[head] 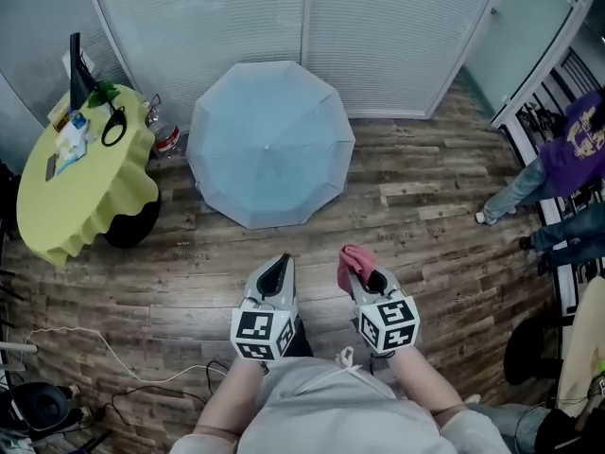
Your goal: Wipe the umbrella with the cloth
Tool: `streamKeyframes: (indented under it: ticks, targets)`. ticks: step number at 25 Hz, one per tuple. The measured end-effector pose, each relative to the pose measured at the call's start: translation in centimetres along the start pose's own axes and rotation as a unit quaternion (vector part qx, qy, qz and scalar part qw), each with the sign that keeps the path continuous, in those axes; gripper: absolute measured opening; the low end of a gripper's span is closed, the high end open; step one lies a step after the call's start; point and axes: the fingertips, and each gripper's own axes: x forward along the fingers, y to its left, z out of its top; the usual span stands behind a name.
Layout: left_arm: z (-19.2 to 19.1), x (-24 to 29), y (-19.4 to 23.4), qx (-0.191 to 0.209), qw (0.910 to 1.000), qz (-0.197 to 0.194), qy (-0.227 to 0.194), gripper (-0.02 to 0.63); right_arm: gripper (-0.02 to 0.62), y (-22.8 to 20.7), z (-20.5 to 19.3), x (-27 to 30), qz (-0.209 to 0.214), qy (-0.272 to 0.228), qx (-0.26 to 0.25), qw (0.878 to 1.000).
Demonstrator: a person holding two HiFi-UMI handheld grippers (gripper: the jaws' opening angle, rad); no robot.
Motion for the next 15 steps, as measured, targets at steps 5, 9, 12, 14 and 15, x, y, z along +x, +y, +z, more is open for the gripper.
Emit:
streamKeyframes:
  ticks: [5,9,12,14,15]
  targets:
    - [4.2,9.7,7.8,-0.008,0.9999,-0.001,0.011,0.008,0.054,-2.6,6.1,11.4,0.006,0.015,-0.009,1.000]
    - [6.8,15.6,13.0,-0.009,0.9997,0.012,0.017,0.008,0.054,-4.3,10.6,18.7,0.013,0.016,-0.007,1.000]
    - [7.8,19.0,16.1,-0.009,0.9995,0.024,0.020,0.007,0.054,-5.2,13.0,23.2,0.026,0.016,-0.009,0.999]
    - [7.9,21.0,17.9,-0.010,0.9991,0.033,0.026,0.008,0.054,-5.8,13.8,26.0,0.035,0.022,-0.012,0.999]
    - [7.9,21.9,18.6,-0.011,0.9988,0.037,0.029,0.008,0.054,-6.2,14.2,27.3,0.040,0.025,-0.013,0.999]
